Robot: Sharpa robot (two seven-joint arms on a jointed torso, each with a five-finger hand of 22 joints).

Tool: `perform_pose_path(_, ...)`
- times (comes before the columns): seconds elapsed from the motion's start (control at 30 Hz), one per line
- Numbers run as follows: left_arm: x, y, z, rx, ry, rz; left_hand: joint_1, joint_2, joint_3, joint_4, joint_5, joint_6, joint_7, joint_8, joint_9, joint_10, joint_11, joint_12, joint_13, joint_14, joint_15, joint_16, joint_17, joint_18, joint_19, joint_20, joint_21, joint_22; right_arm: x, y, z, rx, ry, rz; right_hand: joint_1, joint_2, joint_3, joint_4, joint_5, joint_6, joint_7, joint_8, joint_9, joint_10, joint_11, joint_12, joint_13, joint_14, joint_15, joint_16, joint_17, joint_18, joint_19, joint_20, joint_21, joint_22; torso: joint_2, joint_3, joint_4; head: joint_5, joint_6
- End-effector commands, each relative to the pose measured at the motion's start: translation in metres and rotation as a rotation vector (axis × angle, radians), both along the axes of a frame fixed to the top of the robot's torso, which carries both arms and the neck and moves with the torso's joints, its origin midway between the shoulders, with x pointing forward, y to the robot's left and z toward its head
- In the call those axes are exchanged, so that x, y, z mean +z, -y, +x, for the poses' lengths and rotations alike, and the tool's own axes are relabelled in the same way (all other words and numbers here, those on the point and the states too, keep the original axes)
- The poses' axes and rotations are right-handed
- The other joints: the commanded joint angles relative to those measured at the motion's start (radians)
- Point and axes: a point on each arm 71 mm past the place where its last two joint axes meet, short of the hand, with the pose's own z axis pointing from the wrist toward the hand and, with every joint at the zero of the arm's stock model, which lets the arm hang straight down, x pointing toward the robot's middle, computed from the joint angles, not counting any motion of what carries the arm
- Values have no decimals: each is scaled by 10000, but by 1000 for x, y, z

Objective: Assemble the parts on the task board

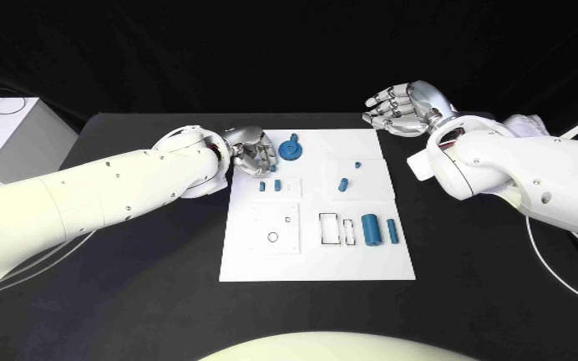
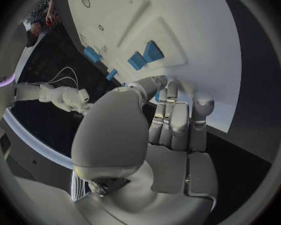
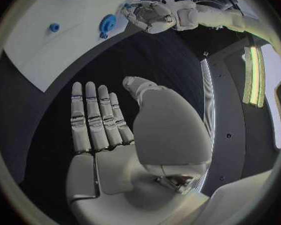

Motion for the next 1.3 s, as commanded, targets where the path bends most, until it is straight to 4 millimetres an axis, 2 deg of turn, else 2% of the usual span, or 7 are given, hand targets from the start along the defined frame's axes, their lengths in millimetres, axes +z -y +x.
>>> perform_pose_path(0.03,0,-2,0,69,-75,19,-70,-19,1,-65,-9,-102,-6,-80,-17,-52,-37,-1,18,-76,8,-46,-18,-67,-84,20,-56,-14,0,-1,0,244,11,-208,-1,-120,53,-68,1,51,447,-62,-31,-64,33,-107,-23,-62,47,-43,-37,130,-89,-1,-2,-37,-4,1,-6,-2,-4)
perform_pose_path(0.3,-1,-12,1,308,-99,134,-66,-27,9,-82,-6,-135,-1,-113,-27,-94,-27,-3,32,-111,12,-59,-73,-52,-144,23,-96,-72,-2,1,1,598,-97,-837,231,-119,188,-433,-364,362,305,-134,-164,-149,-61,-413,-11,547,-132,279,-106,155,431,-170,263,-85,-8,-3,-1,-16,4)
perform_pose_path(0.5,3,-20,3,517,283,-220,-31,25,54,-104,4,-164,24,-150,-37,-116,-20,16,61,-140,19,-67,-109,-45,-167,26,-111,-92,-5,4,4,1228,-37,-2142,538,7,407,-1022,-693,1059,23,-304,-338,618,-445,-713,-24,2462,-761,1166,206,131,2101,-937,1430,411,-8,-7,-3,-70,76)
perform_pose_path(0.67,15,-31,3,783,439,-2284,-129,102,96,-67,5,-91,138,-195,-41,-267,101,72,156,-724,103,-448,-1132,118,-844,71,-581,-764,-8,-1,3,2167,300,-4021,594,150,432,-1550,-940,1800,-320,-646,-506,2002,-836,-1286,-2,4440,-1363,2497,1125,65,3183,-1733,3340,1710,11,3,-37,-226,207)
perform_pose_path(0.73,21,-36,1,928,217,-3615,-270,122,183,5,11,-159,299,-329,-75,-892,323,-137,95,-2493,282,-1768,-3828,437,-2380,202,-1770,-2231,-9,-4,2,2553,508,-4895,473,133,615,-1680,-996,2030,-381,-891,-587,2349,-894,-1784,8,4644,-1428,3167,1702,21,3062,-1847,4119,2369,11,8,-44,-308,261)
perform_pose_path(1.0,40,-62,-10,1600,-1540,-8850,-430,291,67,133,-2,-291,413,-490,-66,-1417,486,-203,-32,-3234,433,-2972,-4781,459,-2711,367,-2608,-2733,-22,-13,-1,3297,1212,-7653,27,-120,1138,-1824,-1188,2306,-482,-1321,-560,2732,-993,-2782,52,4946,-1449,6967,4421,-135,3321,-1823,6977,5139,14,6,2,-661,389)
perform_pose_path(1.3,50,-77,-26,1628,-2630,-11272,-809,96,-455,323,-30,-404,438,-563,-32,-1567,535,-167,-116,-3490,519,-3398,-5075,453,-2796,470,-3337,-3212,-37,-21,-1,3249,1539,-9095,-279,-399,1163,-1728,-1467,2212,-468,-1489,-440,2145,-861,-3293,46,5088,-1328,9924,6508,-507,4063,-1676,9426,7764,16,-29,12,-758,419)
